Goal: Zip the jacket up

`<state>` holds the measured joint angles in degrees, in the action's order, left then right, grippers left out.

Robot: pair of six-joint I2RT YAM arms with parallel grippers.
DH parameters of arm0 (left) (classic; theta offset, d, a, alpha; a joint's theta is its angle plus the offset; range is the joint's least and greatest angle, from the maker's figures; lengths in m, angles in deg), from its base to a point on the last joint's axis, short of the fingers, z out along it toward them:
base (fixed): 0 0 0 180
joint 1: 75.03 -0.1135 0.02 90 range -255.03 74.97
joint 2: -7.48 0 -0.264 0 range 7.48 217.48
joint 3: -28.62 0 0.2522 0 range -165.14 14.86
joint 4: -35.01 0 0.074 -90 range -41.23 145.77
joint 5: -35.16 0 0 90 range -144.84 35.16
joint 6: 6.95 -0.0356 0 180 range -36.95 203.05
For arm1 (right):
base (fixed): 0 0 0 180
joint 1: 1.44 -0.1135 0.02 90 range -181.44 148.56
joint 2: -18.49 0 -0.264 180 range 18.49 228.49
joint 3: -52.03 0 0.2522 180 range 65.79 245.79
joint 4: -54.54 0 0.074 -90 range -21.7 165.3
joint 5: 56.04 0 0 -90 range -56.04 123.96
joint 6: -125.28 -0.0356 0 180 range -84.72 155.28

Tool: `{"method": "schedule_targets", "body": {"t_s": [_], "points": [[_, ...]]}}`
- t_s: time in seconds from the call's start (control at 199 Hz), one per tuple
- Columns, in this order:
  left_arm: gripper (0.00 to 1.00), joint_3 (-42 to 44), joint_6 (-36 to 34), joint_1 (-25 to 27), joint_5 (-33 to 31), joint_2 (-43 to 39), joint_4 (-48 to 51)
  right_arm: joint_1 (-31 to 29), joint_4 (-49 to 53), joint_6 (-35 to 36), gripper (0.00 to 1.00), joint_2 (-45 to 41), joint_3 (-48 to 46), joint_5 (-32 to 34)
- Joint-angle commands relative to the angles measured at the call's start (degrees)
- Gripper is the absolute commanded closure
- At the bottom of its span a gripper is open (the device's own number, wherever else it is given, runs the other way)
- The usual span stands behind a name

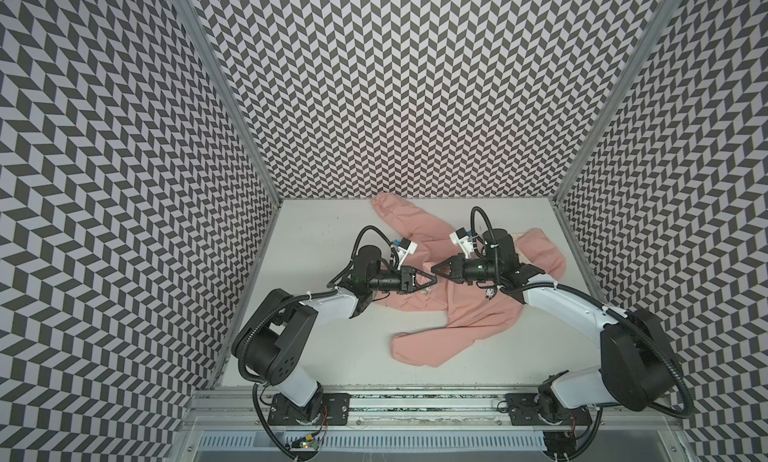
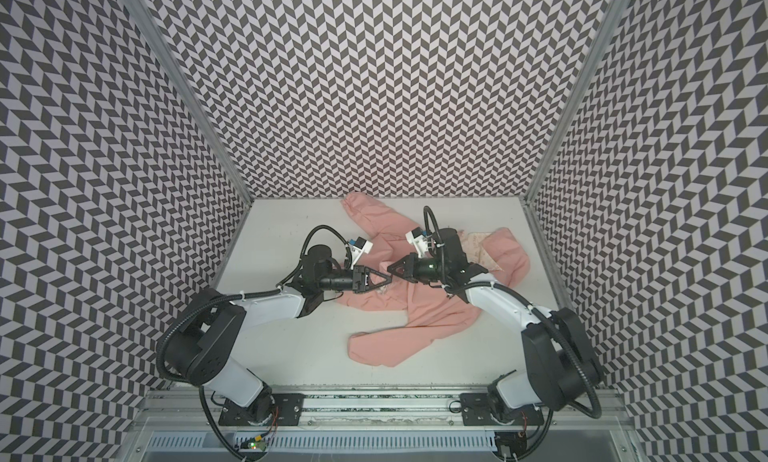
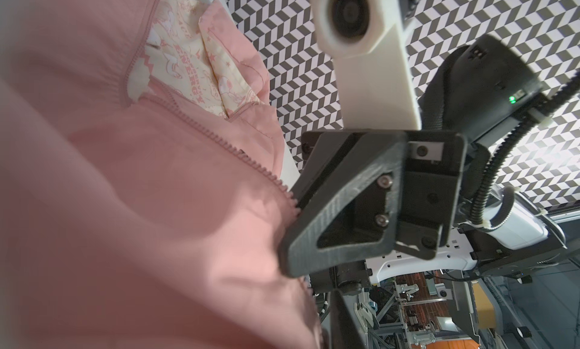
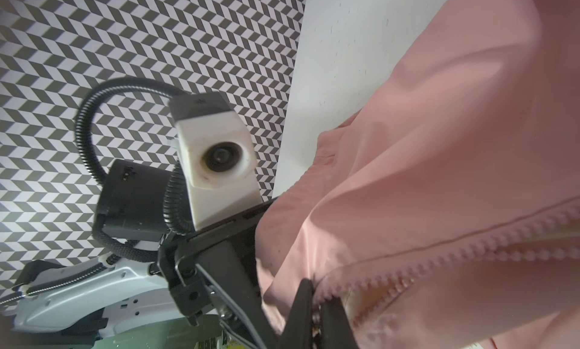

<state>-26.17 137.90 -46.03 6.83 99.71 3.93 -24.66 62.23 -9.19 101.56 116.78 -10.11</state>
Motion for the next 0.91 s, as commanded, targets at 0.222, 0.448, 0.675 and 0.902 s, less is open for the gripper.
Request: {"method": "schedule_targets", "body": {"t_s": [0.222, 0.448, 0.675, 0.902], "points": [[0.94, 2.1, 18.6, 0.1, -0.3, 9.0, -31.8, 0.3, -2.0, -0.4, 0.94, -0.6, -0.7, 0.8], [1.00, 1.8, 18.5, -0.5, -0.6, 9.2, -32.1, 0.8, -0.7, 0.1, 0.83, -1.5, -0.9, 1.2], [1.00, 1.4, 15.4, -0.7, 1.2, 5.9, -25.8, 2.7, -3.1, -1.4, 0.55, -2.1, -2.5, -0.6], [1.00, 0.1, 20.3, -0.8, 3.2, 8.7, -32.2, 3.0, -4.7, -2.5, 0.43, -3.3, -2.6, -2.7]]}}
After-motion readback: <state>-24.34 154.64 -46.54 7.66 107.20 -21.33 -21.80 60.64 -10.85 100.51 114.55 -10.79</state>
